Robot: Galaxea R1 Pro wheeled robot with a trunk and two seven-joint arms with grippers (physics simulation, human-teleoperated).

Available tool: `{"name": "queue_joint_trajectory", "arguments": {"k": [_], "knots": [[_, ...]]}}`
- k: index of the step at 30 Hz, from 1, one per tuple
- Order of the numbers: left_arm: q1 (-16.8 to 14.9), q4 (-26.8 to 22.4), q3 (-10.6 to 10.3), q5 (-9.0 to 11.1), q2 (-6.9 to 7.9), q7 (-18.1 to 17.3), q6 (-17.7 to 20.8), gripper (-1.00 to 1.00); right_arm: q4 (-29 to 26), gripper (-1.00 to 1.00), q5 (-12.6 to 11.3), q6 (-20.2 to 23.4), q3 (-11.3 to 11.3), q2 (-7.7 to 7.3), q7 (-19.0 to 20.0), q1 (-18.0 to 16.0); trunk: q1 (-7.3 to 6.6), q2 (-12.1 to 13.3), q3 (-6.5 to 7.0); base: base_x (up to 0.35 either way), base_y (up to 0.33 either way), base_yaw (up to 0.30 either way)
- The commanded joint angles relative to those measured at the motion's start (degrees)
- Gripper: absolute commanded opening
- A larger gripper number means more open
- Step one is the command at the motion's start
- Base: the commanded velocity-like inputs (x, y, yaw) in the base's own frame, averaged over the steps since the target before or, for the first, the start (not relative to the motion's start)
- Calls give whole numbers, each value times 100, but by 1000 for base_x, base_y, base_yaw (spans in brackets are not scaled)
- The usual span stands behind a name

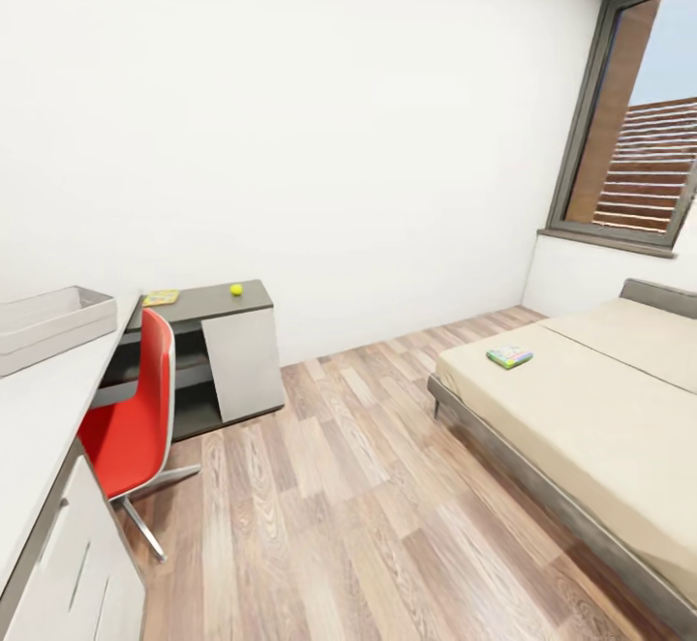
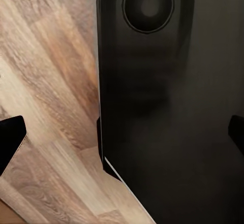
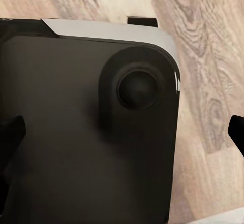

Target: Put all the toys in the child's room - the three board games (two on the bed and one on the table), the two jigsaw puzzles on the table, and the tennis ball on the table - inside the toy box on the table in the child's room.

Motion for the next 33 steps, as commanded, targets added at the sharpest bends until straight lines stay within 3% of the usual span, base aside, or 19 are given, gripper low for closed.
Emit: {"name": "queue_joint_trajectory", "arguments": {"k": [1,33], "knots": [[3,-10,0,-1,0,-2,-2,100,1,100,3,-1,4,-2,2,-3,0,-2,-4,0,0,-286],[-37,-18,7,30,-49,-2,-7,100,1,100,-3,-10,4,-26,2,-12,0,-2,-4,0,0,-286]]}}
